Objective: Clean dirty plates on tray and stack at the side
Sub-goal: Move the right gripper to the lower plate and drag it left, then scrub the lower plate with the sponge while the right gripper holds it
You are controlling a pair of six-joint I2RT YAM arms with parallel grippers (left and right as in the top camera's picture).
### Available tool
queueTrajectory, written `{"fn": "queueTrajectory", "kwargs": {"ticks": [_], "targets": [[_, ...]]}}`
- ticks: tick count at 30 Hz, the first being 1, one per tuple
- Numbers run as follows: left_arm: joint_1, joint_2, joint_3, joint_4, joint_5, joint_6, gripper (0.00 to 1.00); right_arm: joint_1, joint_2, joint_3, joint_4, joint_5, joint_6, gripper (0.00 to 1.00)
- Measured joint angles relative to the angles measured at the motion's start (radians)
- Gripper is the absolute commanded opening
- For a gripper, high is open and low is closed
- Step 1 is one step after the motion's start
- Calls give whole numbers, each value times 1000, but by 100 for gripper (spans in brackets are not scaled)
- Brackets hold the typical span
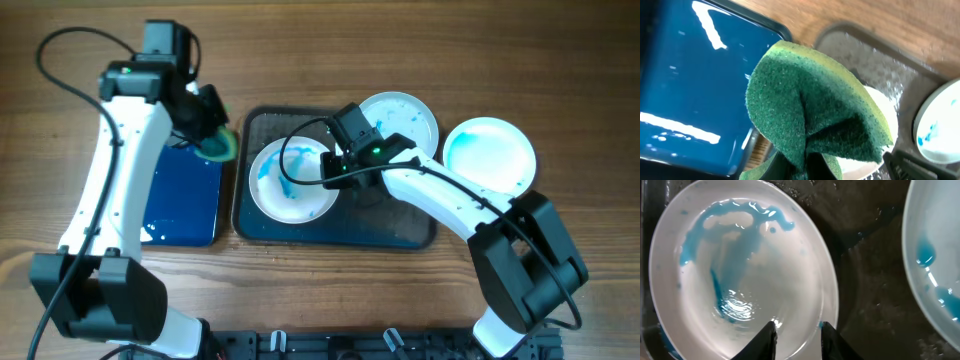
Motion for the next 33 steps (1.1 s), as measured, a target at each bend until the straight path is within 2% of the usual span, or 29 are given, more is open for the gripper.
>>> {"fn": "queueTrajectory", "kwargs": {"ticks": [8, 11, 13, 19, 24, 28, 33], "targets": [[-98, 1, -140, 124, 2, -49, 4, -45, 50, 0, 10, 0, -21, 27], [-112, 1, -170, 162, 2, -69, 4, -62, 77, 1, 34, -23, -16, 18], [-123, 1, -188, 183, 2, -75, 4, -67, 111, 3, 61, -71, -5, 4], [-169, 13, -272, 287, 8, -101, 4, -70, 121, 6, 68, -113, 36, 4], [-232, 103, -336, 395, 13, -107, 4, -71, 122, 6, 68, -121, 62, 4], [-249, 219, -347, 408, 21, -108, 4, -71, 122, 6, 68, -124, 63, 4], [-247, 244, -333, 402, 64, -84, 4, -71, 124, 6, 68, -124, 66, 4]]}}
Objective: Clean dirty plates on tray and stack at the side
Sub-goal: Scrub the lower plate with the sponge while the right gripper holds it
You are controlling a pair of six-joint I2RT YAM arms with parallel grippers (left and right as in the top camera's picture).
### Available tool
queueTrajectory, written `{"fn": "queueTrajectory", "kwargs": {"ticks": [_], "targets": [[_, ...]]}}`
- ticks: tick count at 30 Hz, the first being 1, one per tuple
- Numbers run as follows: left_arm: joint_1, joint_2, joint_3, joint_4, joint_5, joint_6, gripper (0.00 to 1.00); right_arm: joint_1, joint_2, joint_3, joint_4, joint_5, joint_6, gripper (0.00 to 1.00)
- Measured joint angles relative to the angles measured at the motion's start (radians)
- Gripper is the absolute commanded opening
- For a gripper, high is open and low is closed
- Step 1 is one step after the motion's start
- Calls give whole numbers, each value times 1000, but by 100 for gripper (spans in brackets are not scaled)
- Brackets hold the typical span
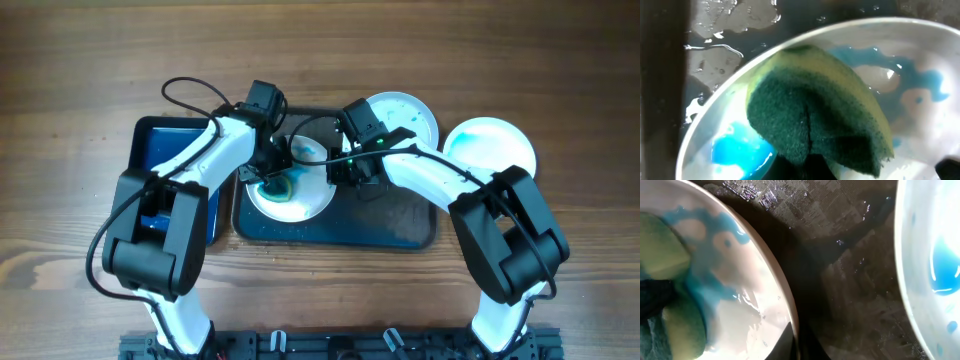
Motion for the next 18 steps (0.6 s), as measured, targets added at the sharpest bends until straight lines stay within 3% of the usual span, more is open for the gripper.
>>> {"fn": "queueTrajectory", "kwargs": {"ticks": [4, 7, 12, 18], "targets": [[-3, 24, 0, 26, 259, 239, 4, -1, 0, 0, -1, -1, 0, 4], [-70, 47, -10, 116, 398, 327, 4, -1, 0, 0, -1, 0, 0, 4], [-77, 46, -17, 220, 301, 196, 4, -13, 4, 4, 14, 11, 4, 4], [-49, 26, 10, 186, -89, -84, 4, -5, 8, 11, 21, 5, 19, 4]]}}
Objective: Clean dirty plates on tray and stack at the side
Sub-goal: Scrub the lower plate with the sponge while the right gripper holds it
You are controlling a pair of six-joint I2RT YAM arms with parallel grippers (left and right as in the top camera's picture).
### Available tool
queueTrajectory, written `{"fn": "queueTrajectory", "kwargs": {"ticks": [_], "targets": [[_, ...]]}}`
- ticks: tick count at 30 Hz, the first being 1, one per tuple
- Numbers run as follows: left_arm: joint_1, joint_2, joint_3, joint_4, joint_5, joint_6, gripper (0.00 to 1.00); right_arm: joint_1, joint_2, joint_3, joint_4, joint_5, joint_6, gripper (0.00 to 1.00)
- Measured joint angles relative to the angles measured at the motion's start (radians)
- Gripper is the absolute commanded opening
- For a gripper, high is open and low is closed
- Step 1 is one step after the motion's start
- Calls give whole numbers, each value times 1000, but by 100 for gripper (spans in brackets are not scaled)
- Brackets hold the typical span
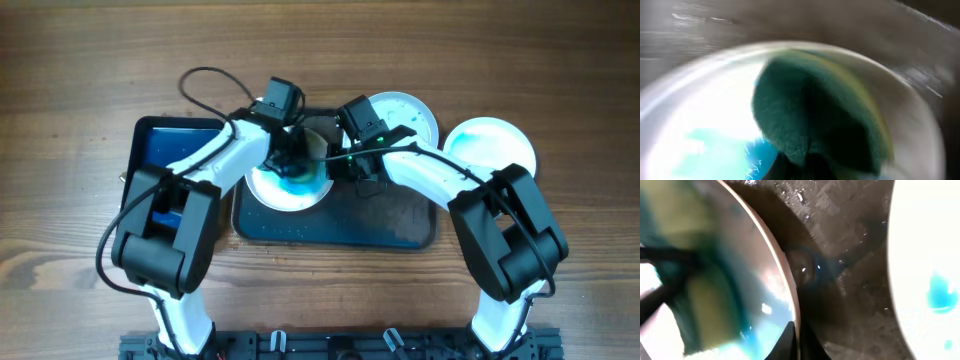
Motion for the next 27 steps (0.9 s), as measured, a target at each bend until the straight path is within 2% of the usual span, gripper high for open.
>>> {"fn": "queueTrajectory", "kwargs": {"ticks": [2, 6, 9, 11, 16, 17, 19, 24, 27], "targets": [[11, -2, 8, -55, -84, -74, 4, 8, 0, 0, 3, -14, 0, 4], [10, -4, 23, -212, -141, -146, 4, 20, 0, 0, 0, -39, -1, 4], [6, -4, 28, -339, -156, -151, 4, 24, 0, 0, -10, -61, -5, 4], [-4, -4, 25, -382, -164, -92, 4, 24, 0, 0, -11, -69, -8, 4], [-3, -5, 18, -363, -49, 220, 4, 18, 0, 0, -21, -69, -19, 4], [9, -8, 12, -340, 17, 310, 4, 4, -2, 0, -30, -68, -25, 4], [22, -13, 2, -278, 105, 396, 4, -12, -3, 0, -40, -59, -30, 4], [23, -6, -15, -50, 247, 459, 4, -34, -4, 0, -48, -22, -27, 4], [8, -4, -4, -35, 124, 308, 4, -30, -2, 0, -32, -19, -15, 4]]}}
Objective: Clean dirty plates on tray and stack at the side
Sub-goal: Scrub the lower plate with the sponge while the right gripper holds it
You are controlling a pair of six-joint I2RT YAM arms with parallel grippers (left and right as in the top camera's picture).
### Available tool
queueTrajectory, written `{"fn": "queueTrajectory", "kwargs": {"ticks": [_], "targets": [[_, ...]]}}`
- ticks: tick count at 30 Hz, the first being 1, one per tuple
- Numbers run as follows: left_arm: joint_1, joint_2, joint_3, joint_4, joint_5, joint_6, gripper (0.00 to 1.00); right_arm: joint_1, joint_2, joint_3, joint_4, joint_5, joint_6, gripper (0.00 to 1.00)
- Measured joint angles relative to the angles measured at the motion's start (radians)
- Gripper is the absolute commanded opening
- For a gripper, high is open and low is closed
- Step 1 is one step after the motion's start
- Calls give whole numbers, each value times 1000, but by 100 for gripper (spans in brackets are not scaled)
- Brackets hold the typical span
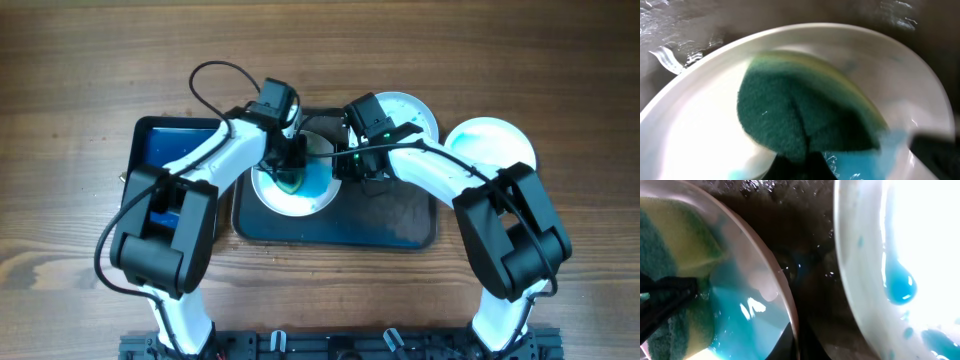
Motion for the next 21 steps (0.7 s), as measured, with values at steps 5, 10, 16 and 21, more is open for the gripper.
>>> {"fn": "queueTrajectory", "kwargs": {"ticks": [5, 10, 16, 21], "targets": [[-28, 3, 41, -193, -323, -342, 4, 26, 3, 0, 5, -20, 11, 4], [-45, 4, 42, -247, -304, -337, 4, 33, 5, 0, 1, -42, 11, 4], [-50, 8, 40, -190, 95, -60, 4, -35, 11, 0, -14, -106, -20, 4], [-85, 31, 25, -24, 293, -40, 4, -47, 15, 0, -10, -128, -23, 4]]}}
